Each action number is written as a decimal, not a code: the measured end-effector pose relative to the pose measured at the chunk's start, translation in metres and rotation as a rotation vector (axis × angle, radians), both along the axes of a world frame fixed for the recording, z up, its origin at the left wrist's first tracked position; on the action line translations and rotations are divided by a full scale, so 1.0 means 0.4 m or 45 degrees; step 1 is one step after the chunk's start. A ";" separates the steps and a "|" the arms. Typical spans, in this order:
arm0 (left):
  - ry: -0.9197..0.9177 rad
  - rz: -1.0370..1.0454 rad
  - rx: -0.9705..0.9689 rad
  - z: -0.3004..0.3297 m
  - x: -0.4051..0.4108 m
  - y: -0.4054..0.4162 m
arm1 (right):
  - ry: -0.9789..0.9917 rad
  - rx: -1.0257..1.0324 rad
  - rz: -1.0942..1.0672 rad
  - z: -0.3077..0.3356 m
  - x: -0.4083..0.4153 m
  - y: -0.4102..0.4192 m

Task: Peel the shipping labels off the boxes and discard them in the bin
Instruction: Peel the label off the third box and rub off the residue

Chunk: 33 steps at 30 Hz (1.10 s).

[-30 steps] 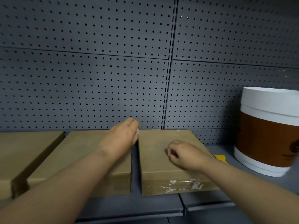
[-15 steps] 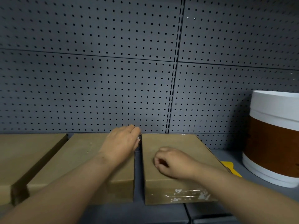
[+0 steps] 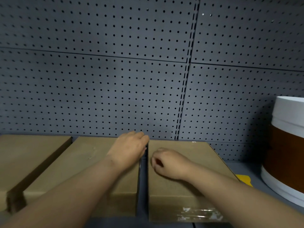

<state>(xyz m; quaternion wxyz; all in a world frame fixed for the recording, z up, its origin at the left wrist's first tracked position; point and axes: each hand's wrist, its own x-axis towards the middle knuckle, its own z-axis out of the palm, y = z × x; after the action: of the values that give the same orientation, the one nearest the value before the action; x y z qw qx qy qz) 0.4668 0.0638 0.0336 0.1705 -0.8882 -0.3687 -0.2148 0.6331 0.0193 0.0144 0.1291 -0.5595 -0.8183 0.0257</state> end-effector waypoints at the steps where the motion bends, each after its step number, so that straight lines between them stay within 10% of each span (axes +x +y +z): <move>1: 0.005 -0.008 0.001 0.002 -0.001 0.005 | -0.011 -0.045 0.046 0.007 0.011 -0.009; 11: -0.032 0.000 -0.046 0.006 0.000 0.042 | -0.187 -0.098 -0.636 0.026 0.170 0.118; 21: -0.018 -0.001 -0.068 -0.001 0.017 0.074 | -0.052 0.001 0.080 0.009 0.069 0.043; 33: 0.005 0.009 -0.005 0.003 0.024 0.068 | -0.063 0.081 -0.317 0.007 0.102 0.091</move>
<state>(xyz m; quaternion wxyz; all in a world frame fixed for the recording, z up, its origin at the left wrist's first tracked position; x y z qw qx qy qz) 0.4764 0.0912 0.0348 0.1703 -0.8875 -0.3721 -0.2118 0.6741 0.0557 0.0170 0.1287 -0.6530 -0.7458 -0.0301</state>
